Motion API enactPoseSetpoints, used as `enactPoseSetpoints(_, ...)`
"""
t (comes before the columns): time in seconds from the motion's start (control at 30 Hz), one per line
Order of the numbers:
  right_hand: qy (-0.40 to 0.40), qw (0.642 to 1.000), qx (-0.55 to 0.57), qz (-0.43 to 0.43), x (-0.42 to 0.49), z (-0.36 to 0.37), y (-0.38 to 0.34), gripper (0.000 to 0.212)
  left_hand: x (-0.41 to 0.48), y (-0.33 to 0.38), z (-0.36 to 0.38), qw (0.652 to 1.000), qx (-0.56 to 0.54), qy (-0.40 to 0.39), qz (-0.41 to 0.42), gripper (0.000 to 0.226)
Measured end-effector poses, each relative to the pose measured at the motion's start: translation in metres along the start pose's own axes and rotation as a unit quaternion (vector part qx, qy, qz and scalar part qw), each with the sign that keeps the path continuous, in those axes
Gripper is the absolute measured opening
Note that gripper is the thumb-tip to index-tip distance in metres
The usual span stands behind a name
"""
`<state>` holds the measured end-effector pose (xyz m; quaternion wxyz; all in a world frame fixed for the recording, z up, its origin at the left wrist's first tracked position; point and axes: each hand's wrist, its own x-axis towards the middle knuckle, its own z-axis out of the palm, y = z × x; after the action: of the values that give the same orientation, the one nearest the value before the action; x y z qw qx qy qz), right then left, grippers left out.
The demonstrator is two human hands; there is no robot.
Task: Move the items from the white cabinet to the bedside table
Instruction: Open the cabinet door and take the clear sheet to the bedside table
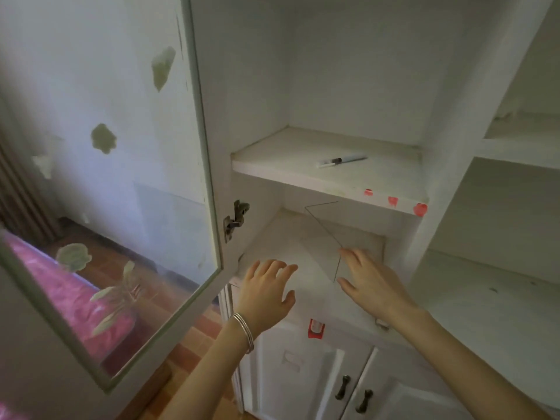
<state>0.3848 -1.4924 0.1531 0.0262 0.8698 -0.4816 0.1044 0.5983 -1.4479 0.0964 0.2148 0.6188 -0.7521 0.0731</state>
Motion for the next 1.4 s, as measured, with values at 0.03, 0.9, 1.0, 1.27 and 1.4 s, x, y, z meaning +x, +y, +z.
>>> enactPoseSetpoints(0.03,0.0,1.0,0.0,0.017,0.009,0.004,0.002,0.055,0.006,-0.004,0.005,1.0,-0.005,-0.003,0.01,0.05)
enactPoseSetpoints(0.9,0.03,0.994,0.055,0.084,0.07,0.039,0.033,0.021,0.1,-0.081,0.052,0.991,-0.065,0.072,0.089,0.067)
enactPoseSetpoints(1.0,0.044,0.994,0.076,0.06,0.059,0.031,0.034,0.015,0.093,-0.086,0.048,0.991,-0.062,0.078,0.084,0.062)
enactPoseSetpoints(1.27,0.05,0.993,0.111,-0.01,0.042,0.012,0.042,0.012,0.047,-0.076,0.026,0.986,-0.011,0.083,0.142,0.015)
enactPoseSetpoints(1.4,0.051,0.988,0.127,-0.07,0.032,0.002,0.04,0.011,0.008,-0.056,0.01,0.993,-0.019,0.064,0.093,0.008)
